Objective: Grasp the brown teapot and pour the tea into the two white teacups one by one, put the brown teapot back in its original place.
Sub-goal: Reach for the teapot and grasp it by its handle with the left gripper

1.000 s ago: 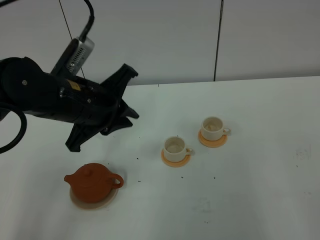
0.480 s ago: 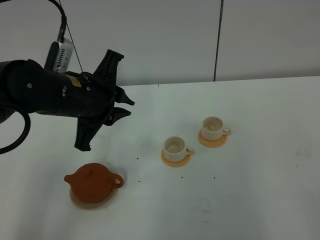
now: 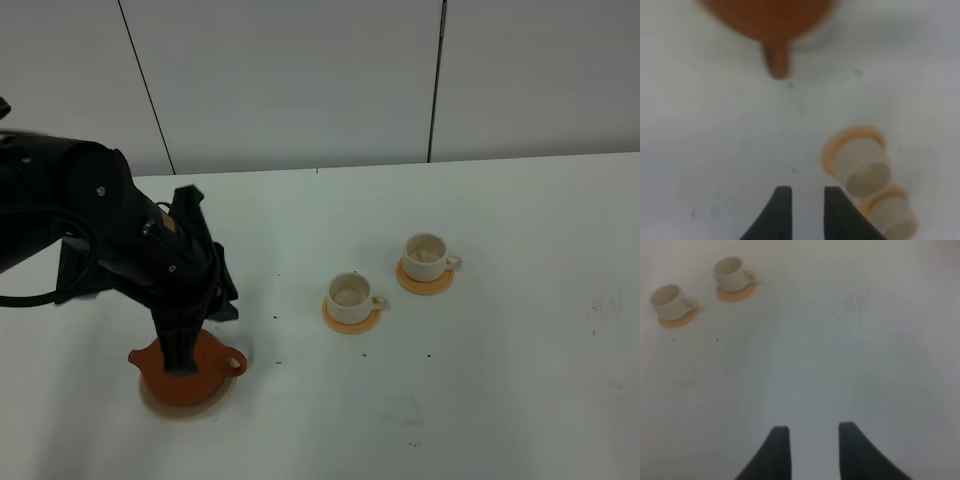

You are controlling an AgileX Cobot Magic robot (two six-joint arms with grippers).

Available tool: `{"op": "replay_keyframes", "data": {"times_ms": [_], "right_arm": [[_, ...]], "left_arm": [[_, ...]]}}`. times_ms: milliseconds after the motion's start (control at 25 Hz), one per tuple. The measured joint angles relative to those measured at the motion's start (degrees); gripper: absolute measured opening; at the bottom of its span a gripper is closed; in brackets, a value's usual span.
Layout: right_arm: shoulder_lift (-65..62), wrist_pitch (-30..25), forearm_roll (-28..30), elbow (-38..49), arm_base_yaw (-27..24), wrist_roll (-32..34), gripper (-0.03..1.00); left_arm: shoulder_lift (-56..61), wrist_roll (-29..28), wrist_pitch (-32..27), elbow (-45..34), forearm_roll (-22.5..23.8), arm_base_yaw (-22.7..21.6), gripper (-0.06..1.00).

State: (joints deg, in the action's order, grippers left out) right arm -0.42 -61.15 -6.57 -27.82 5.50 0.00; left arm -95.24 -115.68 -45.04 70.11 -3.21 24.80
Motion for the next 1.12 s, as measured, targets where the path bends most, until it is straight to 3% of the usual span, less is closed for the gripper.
{"op": "replay_keyframes", "data": {"times_ms": [160,360,640,840,1120], "right_arm": [[0.00,0.00,-0.05,0.00,0.00,0.00,0.24],[0.00,0.00,-0.05,0.00,0.00,0.00,0.24],[0.00,0.00,-1.02,0.00,0.00,0.00,0.24],[0.00,0.00,-1.55,0.00,0.00,0.00,0.24],[0.00,0.00,-3.62,0.00,0.00,0.00,0.24]], "left_arm": [[-0.14,-5.63,-2.55,0.00,0.93,-0.29,0.23],[-1.52,-5.79,-6.64,0.06,0.21,-1.33,0.23],[-6.94,-5.79,-6.69,5.60,0.92,-2.05,0.24],[-10.11,-5.79,-7.60,9.52,1.18,-2.05,0.31],[-10.92,-5.79,-14.68,9.74,3.21,-2.05,0.38]]}}
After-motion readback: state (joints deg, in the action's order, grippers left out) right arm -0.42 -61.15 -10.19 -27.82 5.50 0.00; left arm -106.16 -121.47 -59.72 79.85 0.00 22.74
